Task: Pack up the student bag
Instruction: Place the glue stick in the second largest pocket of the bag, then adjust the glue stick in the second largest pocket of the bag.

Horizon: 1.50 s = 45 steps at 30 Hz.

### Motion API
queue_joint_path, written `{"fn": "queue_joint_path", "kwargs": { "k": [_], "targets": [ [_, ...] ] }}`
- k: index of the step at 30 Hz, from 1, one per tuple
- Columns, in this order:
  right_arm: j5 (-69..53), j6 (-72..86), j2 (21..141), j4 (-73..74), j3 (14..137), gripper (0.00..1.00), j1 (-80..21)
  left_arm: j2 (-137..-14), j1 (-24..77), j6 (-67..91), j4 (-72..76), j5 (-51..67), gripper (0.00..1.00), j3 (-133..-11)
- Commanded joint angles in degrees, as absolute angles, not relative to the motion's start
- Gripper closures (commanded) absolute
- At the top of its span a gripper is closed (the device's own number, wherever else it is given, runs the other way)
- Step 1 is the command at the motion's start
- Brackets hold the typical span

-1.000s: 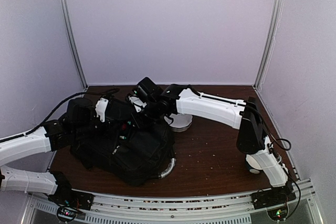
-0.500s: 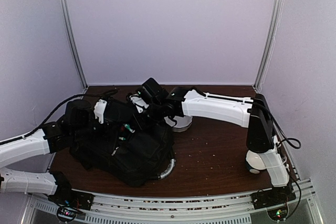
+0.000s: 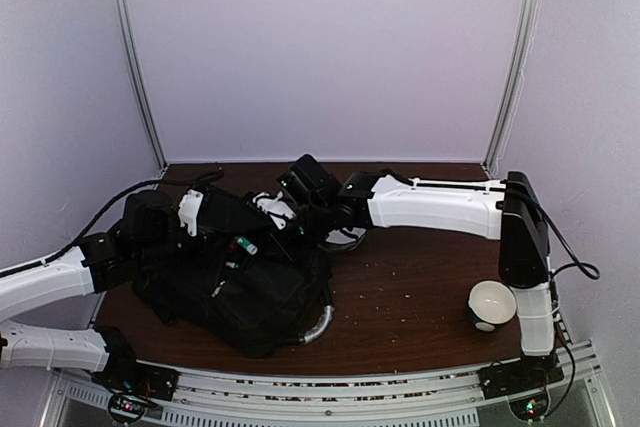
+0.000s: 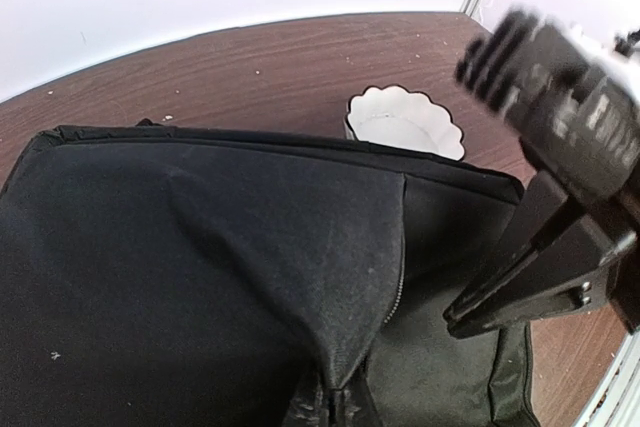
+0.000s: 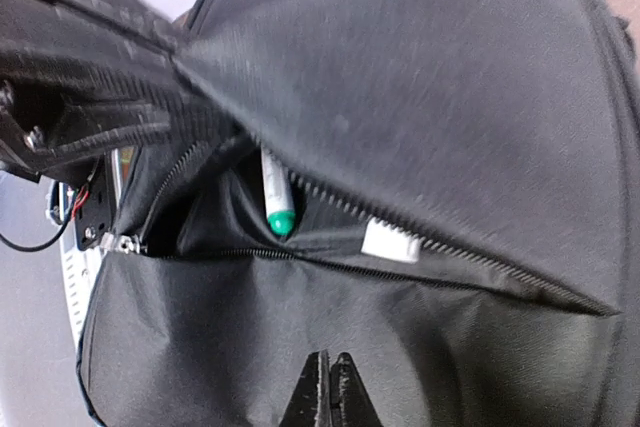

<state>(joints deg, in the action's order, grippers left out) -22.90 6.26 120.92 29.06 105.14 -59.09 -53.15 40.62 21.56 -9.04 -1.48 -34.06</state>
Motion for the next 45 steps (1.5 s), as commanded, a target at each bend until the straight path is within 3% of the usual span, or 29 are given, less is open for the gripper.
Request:
{"fn": "queue_joint_path", "kwargs": {
  "k": [1,14,36,45],
  "targets": [
    [-26.8,6.14,121.06,26.13,105.6,1.0,-58.8,-51.2,41.22,21.01,-0.36,0.35,1.0,-35.21],
    [-22.36,6.93,129.84,27.86,114.85,1.0,-58.8,-50.79,41.22,21.36,-0.35,0.59,1.0,-34.87],
    [-17.26,7.73,124.71,28.84,109.49,0.99,-58.71,-49.58,41.24,21.32,-0.46,-0.17,1.0,-34.1],
    [-17.88,8.87,130.74,29.69,116.2,0.99,-58.84,-49.57,41.28,21.4,-0.57,0.0,1.0,-33.97]
  ]
}}
